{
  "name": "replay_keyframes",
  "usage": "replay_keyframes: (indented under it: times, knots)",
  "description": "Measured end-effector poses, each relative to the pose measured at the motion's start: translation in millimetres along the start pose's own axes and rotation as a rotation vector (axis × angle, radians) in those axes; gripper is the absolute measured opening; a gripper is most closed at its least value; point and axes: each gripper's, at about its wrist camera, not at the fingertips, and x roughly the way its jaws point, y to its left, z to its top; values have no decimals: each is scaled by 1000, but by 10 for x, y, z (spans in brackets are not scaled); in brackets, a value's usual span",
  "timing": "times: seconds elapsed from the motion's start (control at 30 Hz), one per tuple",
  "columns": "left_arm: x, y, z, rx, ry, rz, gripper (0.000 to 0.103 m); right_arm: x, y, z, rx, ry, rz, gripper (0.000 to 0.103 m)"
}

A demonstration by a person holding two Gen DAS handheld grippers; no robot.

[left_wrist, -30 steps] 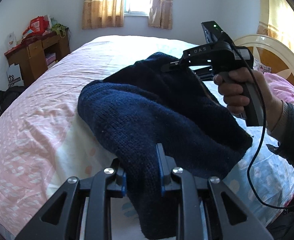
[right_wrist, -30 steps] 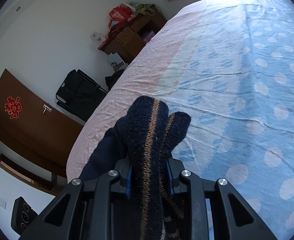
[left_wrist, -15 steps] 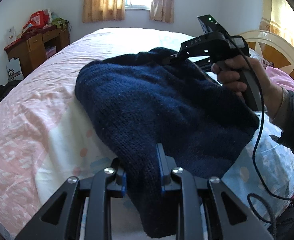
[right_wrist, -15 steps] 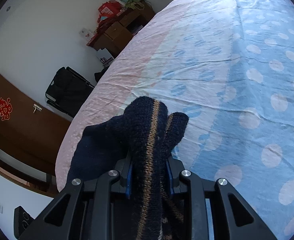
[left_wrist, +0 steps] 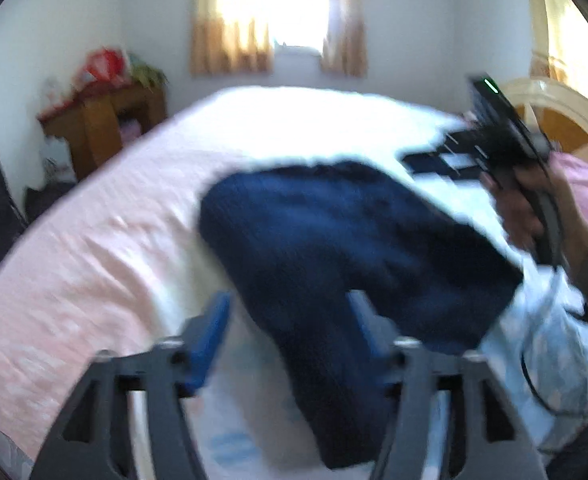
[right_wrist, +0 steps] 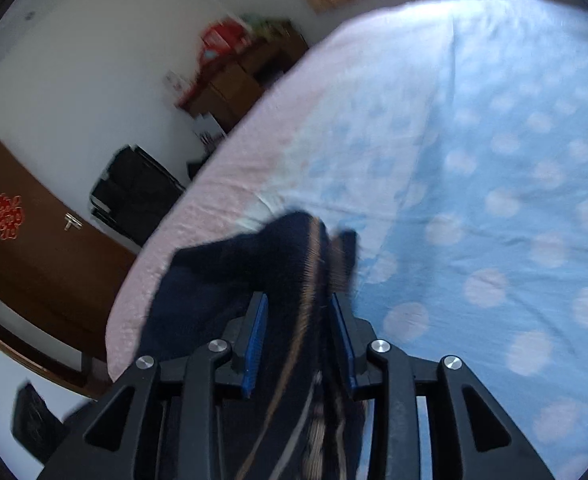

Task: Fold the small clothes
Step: 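Open the left tool, then the right, releasing the folded sweater, then pull both tools back from the folded sweater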

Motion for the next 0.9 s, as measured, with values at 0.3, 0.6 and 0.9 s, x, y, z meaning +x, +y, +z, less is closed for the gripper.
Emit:
replay_keyframes:
  times: [0.3, 0.6, 0.9]
  knots:
    - [437, 32, 112, -13, 51, 40, 85, -348, 565, -687, -149, 101, 204, 43]
    - [579, 163, -23, -56, 88, 65, 101, -265, -74, -1042, 56, 110, 198, 40]
    - [69, 28, 136, -64, 23, 123, 101, -751, 487, -1129, -109, -41, -6, 64]
